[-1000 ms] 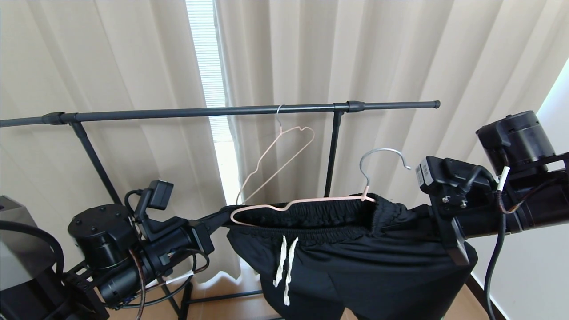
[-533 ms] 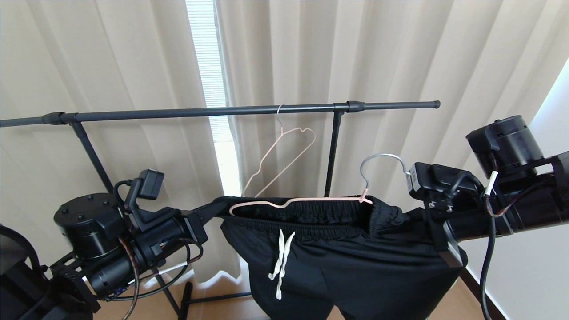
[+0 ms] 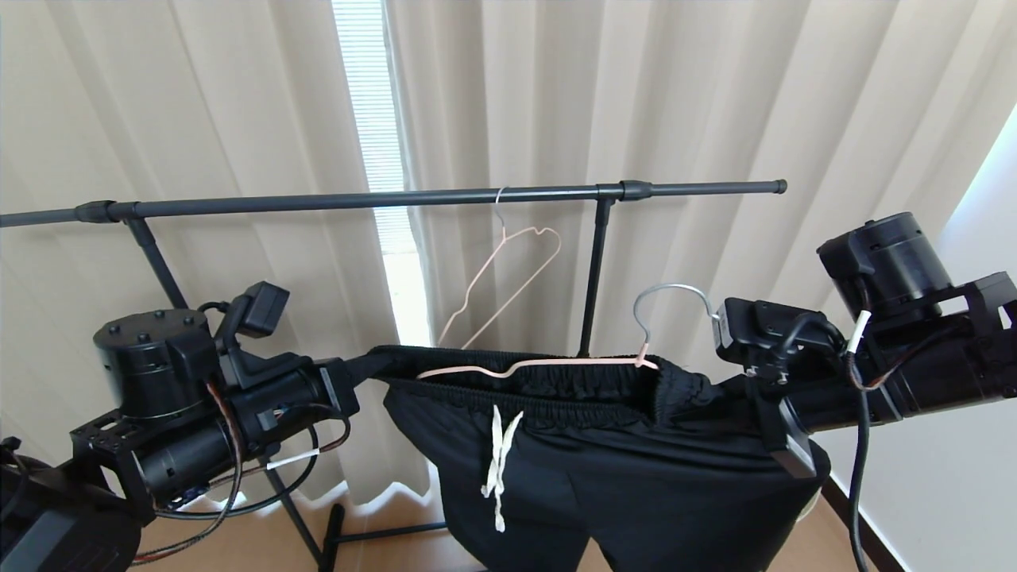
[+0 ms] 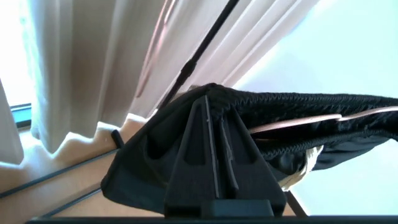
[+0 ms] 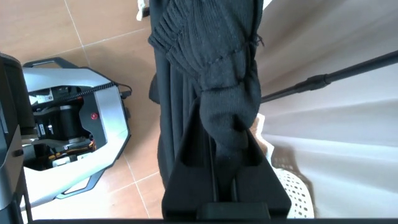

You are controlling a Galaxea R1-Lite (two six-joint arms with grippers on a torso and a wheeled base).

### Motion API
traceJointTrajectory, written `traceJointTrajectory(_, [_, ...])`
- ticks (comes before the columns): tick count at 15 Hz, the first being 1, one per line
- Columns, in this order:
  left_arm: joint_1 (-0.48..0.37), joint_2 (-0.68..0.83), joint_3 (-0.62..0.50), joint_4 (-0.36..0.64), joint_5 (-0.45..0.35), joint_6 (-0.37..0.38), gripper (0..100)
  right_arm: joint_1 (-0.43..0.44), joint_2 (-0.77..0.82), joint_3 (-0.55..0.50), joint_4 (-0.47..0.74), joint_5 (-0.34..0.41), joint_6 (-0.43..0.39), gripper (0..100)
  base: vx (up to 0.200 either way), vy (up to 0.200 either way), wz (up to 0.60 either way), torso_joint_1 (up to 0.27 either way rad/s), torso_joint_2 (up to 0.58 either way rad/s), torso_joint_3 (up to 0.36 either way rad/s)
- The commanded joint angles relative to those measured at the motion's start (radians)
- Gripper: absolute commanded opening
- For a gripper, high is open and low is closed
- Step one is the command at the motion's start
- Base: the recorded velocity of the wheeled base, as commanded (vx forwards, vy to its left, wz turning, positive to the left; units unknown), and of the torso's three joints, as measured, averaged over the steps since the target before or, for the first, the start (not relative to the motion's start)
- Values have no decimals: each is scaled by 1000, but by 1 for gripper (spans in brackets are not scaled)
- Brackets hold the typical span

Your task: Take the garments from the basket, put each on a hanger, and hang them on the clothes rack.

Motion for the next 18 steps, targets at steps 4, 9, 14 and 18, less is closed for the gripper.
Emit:
traceJointTrajectory(4, [-84, -45, -33, 113, 98, 23, 0, 11, 47, 14, -73, -65, 5, 0, 0, 0, 0, 0, 0, 0])
traceJointTrajectory(9, [-203, -90, -10, 120, 160, 23, 0, 41, 72, 34, -130, -151, 10, 0, 0, 0, 0, 0, 0, 0])
traceJointTrajectory(14, [-280, -154, 13, 162, 160, 17, 0, 124, 116, 54, -251, -269, 189, 0, 0, 0, 0, 0, 0, 0])
traceJointTrajectory(18, [-311, -149, 16, 162, 160, 13, 0, 150, 127, 94, -366, -292, 204, 0, 0, 0, 0, 0, 0, 0])
